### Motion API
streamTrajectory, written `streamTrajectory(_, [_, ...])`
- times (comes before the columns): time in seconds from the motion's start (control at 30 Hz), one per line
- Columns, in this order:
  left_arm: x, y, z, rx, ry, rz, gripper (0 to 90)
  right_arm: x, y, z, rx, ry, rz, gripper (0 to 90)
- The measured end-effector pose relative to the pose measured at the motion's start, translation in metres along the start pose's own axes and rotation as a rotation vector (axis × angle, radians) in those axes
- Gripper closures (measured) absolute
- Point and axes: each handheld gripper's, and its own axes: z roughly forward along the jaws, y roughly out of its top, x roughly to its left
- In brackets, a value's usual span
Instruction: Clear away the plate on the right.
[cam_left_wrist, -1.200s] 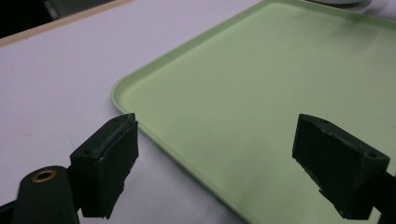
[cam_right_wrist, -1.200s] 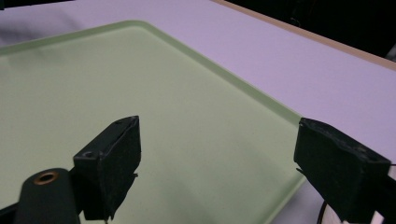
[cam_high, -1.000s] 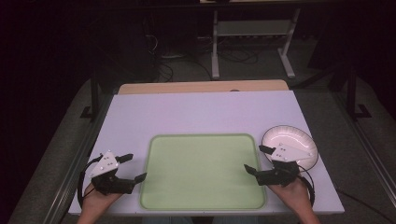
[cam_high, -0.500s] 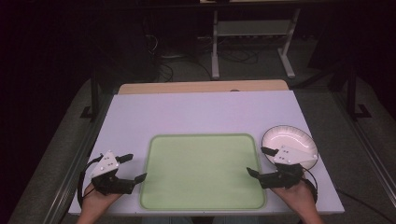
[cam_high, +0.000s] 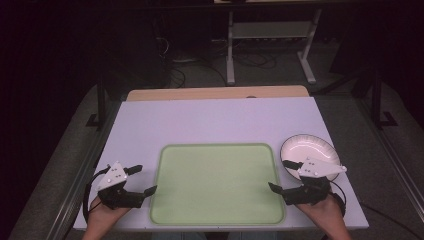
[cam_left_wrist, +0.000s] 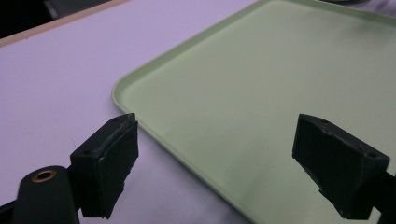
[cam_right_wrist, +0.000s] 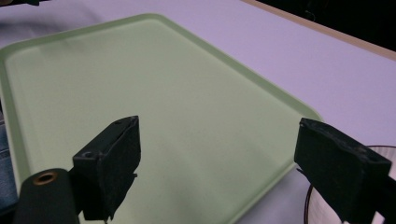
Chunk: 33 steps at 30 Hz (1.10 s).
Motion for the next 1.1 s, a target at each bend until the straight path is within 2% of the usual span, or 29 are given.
streamTrajectory(0.5, [0.000,0.000,0.000,0.000,0.003,-0.002,14.3,-0.007,-0.011,-0.032,0.013,-0.007,0.022,14.3])
streamTrajectory(1.1, [0.002,0.000,-0.002,-0.003,0.009,-0.005,14.3,-0.019,-0.012,-0.063,0.051,-0.031,0.033,14.8])
